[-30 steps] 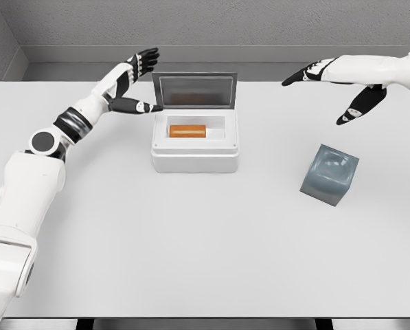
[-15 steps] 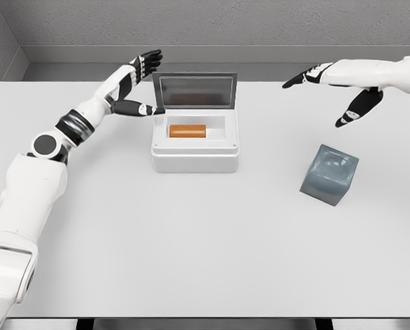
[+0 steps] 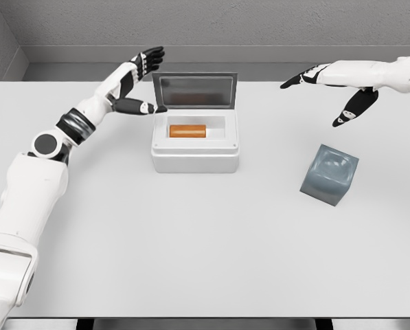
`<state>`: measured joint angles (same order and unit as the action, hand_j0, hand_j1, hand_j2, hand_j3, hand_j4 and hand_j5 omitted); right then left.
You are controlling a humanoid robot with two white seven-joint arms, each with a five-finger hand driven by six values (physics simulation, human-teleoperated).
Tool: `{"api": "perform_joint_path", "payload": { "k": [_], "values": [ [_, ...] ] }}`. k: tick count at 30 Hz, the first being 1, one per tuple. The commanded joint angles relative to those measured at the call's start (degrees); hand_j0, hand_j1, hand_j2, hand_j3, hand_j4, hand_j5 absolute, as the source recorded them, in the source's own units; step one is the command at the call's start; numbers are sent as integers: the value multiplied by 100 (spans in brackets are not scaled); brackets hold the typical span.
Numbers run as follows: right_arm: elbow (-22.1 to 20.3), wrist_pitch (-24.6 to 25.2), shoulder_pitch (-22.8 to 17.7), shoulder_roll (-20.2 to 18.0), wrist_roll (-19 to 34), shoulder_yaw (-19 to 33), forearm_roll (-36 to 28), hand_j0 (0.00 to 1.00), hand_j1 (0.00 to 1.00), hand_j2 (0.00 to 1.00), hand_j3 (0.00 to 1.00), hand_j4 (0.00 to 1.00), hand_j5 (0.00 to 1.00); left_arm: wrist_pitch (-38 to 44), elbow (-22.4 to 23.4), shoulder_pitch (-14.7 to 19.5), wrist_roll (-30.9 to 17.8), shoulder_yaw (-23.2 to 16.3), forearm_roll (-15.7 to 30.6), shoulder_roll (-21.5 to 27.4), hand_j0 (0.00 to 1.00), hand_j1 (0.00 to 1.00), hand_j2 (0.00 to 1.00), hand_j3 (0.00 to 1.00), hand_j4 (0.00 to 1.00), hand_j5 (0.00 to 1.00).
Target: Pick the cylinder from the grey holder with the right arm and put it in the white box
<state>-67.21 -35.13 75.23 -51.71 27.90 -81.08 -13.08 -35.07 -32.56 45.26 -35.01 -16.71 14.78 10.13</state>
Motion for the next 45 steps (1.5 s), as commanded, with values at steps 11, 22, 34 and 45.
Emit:
{"api": "perform_joint_path", "payload": {
  "k": [11, 22, 34, 45],
  "values": [
    [-2, 13, -61, -15, -4, 14, -37, 100, 100, 100, 100, 100, 100, 7, -66, -79, 1, 1, 34, 16, 100, 100, 100, 100, 100, 100],
    [-11, 13, -70, 20, -4, 14, -37, 100, 100, 100, 100, 100, 100, 7, -277, -185, 1, 1, 34, 77, 100, 100, 100, 100, 100, 100],
    [-20, 13, -61, 20, -4, 14, -37, 100, 100, 100, 100, 100, 100, 7, -506, -299, 1, -77, 78, 165, 100, 100, 100, 100, 100, 100],
    [-11, 13, -35, 38, -4, 14, -37, 100, 100, 100, 100, 100, 100, 7, -901, -448, 1, -218, 219, 288, 100, 100, 100, 100, 100, 100]
  ]
}}
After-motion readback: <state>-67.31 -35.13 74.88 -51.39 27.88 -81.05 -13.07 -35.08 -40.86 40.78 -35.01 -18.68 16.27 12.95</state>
